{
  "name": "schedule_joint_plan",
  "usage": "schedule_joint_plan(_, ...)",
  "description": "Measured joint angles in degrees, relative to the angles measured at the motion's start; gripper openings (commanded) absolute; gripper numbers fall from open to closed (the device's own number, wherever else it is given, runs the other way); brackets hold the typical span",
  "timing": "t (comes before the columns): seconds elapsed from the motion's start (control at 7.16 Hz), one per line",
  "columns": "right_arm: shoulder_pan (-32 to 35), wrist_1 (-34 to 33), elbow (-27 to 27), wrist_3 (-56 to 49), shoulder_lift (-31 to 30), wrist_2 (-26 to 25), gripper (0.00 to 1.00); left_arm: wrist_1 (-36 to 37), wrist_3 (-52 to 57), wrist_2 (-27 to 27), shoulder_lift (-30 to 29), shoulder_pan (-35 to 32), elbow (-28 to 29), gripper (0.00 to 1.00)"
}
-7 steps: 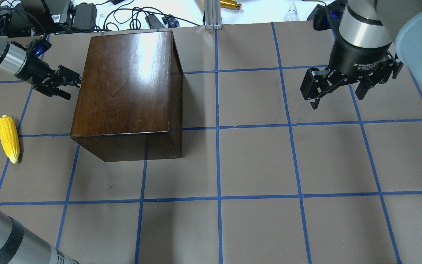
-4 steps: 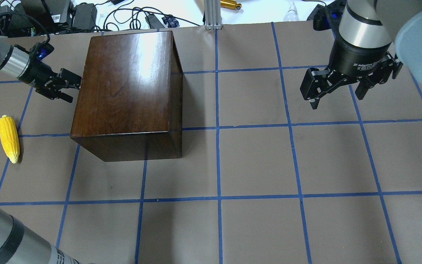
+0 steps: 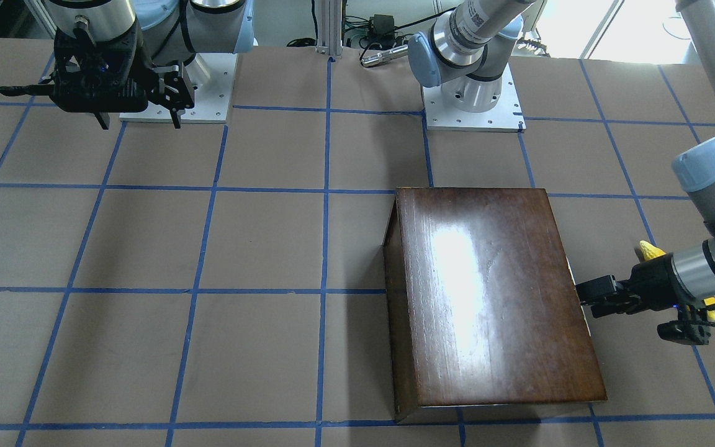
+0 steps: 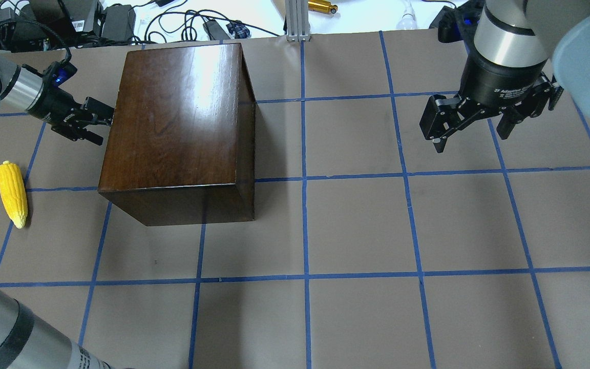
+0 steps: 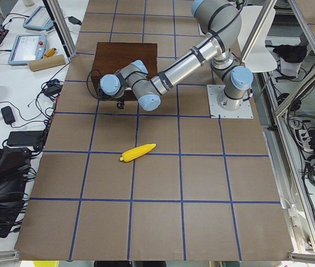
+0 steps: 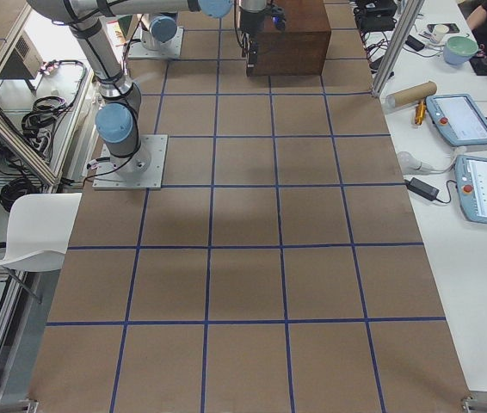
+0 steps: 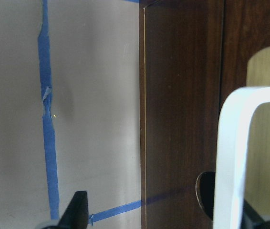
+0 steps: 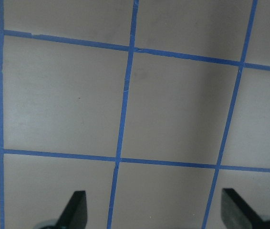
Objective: Open drawer and put corn inside
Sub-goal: 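Close the left gripper on the white drawer handle, then pull the drawer outward from the cabinet with the left gripper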
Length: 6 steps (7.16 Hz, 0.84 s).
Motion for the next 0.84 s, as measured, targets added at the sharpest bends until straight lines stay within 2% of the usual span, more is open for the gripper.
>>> schedule_joint_plan(0.84, 0.0, 0.0, 0.0, 0.0, 0.0, 0.0, 1.00, 0.1, 0.2, 3.5, 0.1, 0.8, 0.2, 1.00)
